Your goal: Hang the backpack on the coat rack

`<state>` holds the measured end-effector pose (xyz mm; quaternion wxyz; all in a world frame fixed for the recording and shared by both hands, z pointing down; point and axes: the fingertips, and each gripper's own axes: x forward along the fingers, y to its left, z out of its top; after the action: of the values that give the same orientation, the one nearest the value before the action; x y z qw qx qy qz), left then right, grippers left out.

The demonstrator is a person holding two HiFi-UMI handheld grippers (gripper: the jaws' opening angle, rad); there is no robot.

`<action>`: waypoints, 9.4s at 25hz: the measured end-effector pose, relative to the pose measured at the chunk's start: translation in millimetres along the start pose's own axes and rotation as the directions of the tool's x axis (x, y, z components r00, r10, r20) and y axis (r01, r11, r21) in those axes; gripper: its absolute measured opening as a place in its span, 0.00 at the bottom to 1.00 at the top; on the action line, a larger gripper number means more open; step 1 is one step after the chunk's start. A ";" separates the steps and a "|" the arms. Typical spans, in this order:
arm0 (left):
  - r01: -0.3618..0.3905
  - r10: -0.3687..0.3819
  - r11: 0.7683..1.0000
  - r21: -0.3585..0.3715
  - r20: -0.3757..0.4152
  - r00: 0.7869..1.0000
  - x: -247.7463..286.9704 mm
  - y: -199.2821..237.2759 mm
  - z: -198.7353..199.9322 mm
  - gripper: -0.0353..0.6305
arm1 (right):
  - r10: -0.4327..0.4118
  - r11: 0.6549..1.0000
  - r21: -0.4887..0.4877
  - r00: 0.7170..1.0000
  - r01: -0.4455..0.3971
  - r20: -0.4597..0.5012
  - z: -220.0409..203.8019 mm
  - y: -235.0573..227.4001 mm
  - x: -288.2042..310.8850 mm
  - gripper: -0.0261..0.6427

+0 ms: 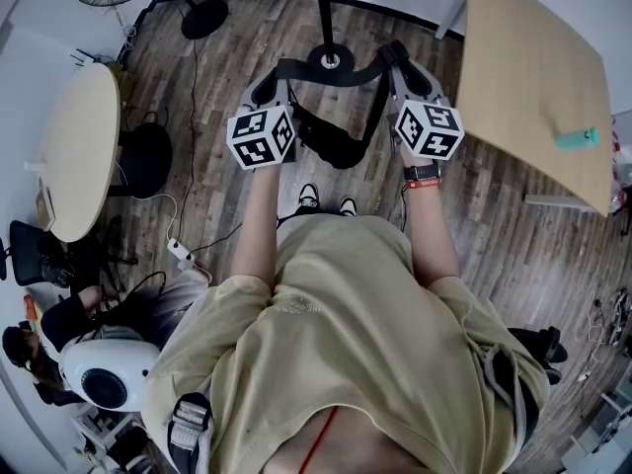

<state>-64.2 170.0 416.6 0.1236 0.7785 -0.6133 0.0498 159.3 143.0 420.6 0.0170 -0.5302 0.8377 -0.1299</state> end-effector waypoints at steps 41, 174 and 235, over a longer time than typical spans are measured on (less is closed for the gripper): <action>0.086 -0.088 0.992 -0.092 -0.012 0.996 198.5 69.8 27.9 0.09 | -0.029 0.988 0.150 0.994 0.044 -0.102 4.1 -43.0 205.3 0.15; 0.200 -0.223 0.974 -0.102 -0.337 0.915 580.9 175.7 -37.7 0.11 | 0.130 0.984 0.167 0.905 -0.066 -0.405 -87.5 -108.0 585.8 0.20; 0.152 -0.156 0.988 0.038 0.175 0.972 418.2 153.2 116.7 0.09 | -0.007 1.000 -0.005 0.996 0.007 -0.086 47.1 -82.5 435.7 0.06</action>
<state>-119.5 -287.1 420.1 0.0624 0.8264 -0.5591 -0.0219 49.6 -288.7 442.2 -0.0208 -0.5271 0.8360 -0.1508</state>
